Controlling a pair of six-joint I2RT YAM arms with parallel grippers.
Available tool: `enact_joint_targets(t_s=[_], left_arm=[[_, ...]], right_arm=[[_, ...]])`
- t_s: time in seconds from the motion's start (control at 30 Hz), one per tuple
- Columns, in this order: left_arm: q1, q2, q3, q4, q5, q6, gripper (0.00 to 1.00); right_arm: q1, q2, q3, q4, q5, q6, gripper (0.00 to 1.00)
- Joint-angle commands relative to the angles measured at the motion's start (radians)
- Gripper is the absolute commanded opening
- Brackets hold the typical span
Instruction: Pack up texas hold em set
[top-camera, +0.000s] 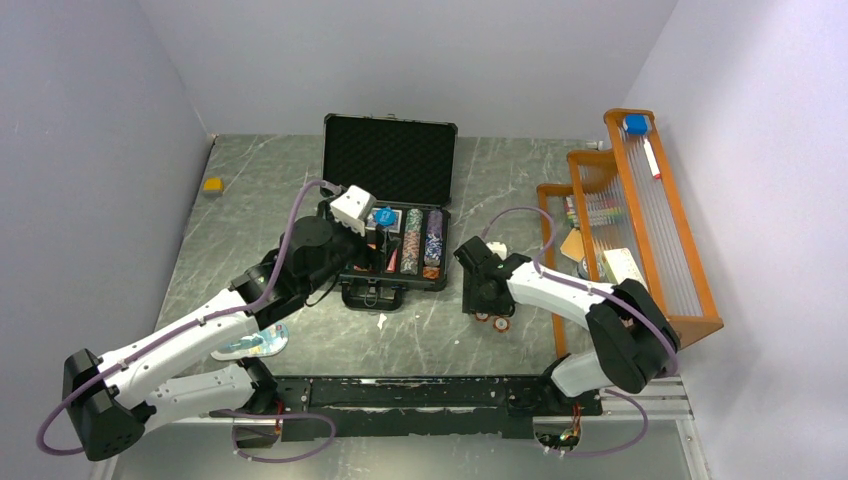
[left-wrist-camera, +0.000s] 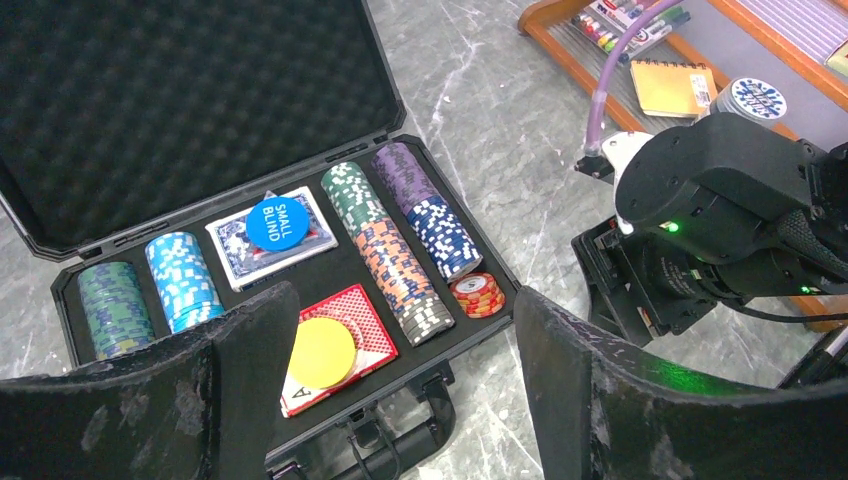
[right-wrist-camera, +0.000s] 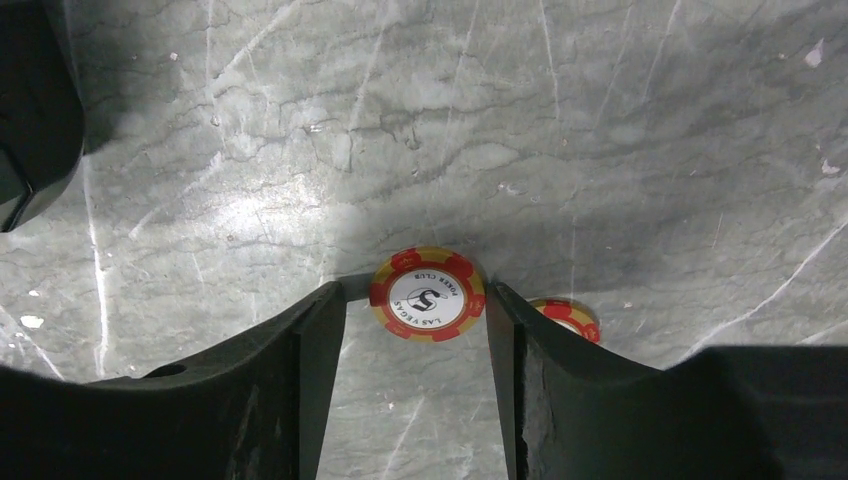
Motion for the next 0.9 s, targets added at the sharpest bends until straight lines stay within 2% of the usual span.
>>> enact_joint_targets(t_s=[0.0,0.1,0.27,0.63,0.87], left_arm=[[0.003,-0.015,-0.007,0.012,-0.022,-0.011,0.83],[0.003,-0.018,-0.012,0.014,-0.029,-0.013,0.83],[0.003,-0.015,-0.002,0.004,-0.032,-0.013,0.83],[0.003,-0.017,-0.005,0.005,-0.027,-0.015,0.84],[0.003,-0.014,-0.007,0.001,-0.029,-0.019,0.84]], right_arm=[[0.017,0.052,-0.002,-0.021,0.068,0.010,0.57],[0.023,0.069,-0.016,-0.017,0.081,0.022,0.54],[0.024,0.050,-0.035,-0.015,0.083,0.043,0.43],[0.009,-0.113,0.011,-0.095,0.182,0.128,0.44],[-0.080,-0.216,-0.022,-0.138,0.190,0.174,0.45]])
